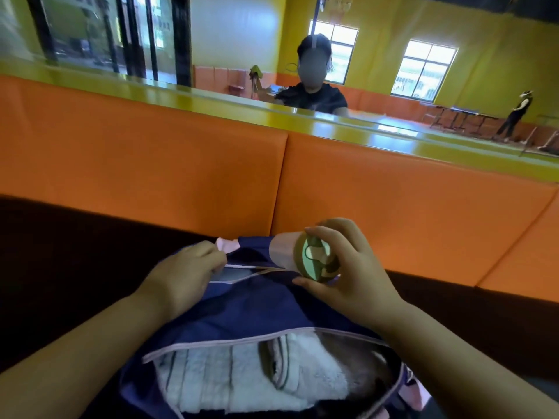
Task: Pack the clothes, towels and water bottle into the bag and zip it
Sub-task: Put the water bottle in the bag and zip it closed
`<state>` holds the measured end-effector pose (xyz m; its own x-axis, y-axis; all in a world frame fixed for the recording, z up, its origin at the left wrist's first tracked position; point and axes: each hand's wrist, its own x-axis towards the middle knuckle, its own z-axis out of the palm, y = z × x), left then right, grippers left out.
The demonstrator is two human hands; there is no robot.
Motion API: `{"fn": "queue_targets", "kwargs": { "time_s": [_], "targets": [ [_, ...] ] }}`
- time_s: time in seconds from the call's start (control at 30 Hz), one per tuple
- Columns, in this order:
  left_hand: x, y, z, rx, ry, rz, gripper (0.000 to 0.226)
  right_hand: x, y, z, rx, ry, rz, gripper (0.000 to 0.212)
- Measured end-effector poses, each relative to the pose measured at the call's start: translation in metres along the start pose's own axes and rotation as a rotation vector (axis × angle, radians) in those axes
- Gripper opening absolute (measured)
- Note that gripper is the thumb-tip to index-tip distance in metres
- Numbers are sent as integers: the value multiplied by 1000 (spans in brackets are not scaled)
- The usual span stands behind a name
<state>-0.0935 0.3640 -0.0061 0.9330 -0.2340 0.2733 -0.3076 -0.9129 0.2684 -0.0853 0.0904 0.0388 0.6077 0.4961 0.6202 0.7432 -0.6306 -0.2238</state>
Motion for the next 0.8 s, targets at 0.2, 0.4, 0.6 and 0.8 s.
{"fn": "queue_targets", "kwargs": {
  "time_s": [0.2,0.4,0.6,0.8],
  "targets": [
    [11,-10,-20,295,-219,-140,52,2,-6,-1,139,73,-42,67],
    [20,-16,-41,363,-331,-264,99,24,-24,-2,222,24,-136,71],
    [32,-18,-55,308,-343,-246,115,56,-28,24,-14,-168,-211,75],
    [35,-19,-64,245,-306,-221,120,79,-24,74,-180,-250,-415,58]
  ]
}}
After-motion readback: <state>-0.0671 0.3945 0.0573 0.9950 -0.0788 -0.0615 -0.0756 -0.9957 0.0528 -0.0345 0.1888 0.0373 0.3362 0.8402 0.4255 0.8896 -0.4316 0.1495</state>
